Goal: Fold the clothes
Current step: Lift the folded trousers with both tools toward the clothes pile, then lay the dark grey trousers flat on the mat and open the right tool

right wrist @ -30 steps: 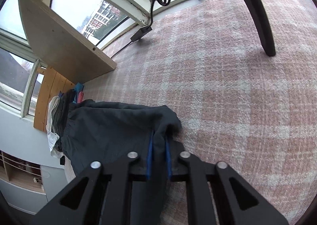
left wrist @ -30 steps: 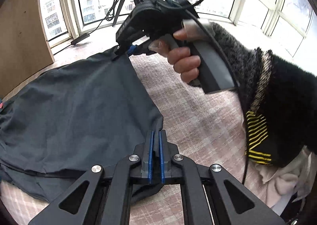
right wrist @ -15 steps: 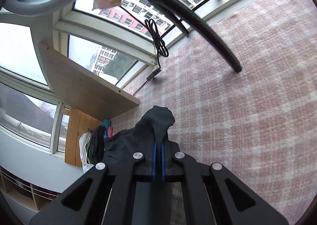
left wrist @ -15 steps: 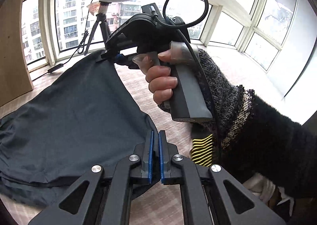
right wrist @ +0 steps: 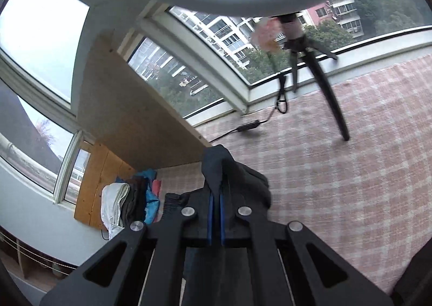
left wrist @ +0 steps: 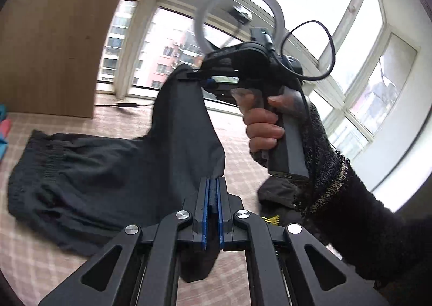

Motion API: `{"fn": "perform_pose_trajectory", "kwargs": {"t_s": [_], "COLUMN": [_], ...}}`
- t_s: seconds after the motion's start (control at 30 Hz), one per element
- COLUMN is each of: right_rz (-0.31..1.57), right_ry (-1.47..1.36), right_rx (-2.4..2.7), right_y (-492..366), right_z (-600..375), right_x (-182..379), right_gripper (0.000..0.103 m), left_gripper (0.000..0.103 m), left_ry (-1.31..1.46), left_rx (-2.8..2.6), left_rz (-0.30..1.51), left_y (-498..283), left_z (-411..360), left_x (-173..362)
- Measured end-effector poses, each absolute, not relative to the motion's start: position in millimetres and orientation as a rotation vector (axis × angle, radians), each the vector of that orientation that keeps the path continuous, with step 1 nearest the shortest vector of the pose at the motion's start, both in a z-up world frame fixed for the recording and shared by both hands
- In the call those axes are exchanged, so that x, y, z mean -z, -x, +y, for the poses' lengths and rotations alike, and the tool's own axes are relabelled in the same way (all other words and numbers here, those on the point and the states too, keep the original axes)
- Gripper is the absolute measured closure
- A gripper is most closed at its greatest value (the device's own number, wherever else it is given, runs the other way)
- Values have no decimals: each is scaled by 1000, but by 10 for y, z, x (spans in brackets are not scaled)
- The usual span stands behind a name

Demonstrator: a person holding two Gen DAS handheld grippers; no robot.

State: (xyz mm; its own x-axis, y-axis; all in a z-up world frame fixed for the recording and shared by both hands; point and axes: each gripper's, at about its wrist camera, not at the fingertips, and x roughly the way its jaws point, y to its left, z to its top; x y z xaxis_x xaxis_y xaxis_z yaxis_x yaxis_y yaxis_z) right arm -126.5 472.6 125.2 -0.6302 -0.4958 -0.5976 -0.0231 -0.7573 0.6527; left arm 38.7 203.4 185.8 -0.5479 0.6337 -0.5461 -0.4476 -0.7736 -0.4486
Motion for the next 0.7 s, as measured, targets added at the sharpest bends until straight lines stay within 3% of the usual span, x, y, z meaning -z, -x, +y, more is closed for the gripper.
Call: {"fn": "perform_pose_trajectory", "kwargs": {"t_s": [0.17,0.3,0.53,0.63,0.7], "right_rz": [-666,-509,-294,-247,-312], "right_ry": [-1233,-1338,-1506,-1548,-1524], "right_rx": [2398,2349,2311,2253,2186], "right_y": [1746,2086,2408,2480,2474], "right_z": [3417,2522,1759,1692,1759], "right_x": [-1199,-812,-113,2,-94], "right_gripper": [100,100,99,92,83], "left_gripper": [99,99,98,95,95], "left_ry": [996,1119,1253,1305,1323], "left_rx": [-2495,-2498,-2561,-2556,-2568], "left_rz": [-544,-724,-767,-807,-794], "left_y": [-269,-102,0,36,16], "left_z": [837,179,-231,-353,-396], "left_x": [-1609,-1102,-552,-450,-469]}}
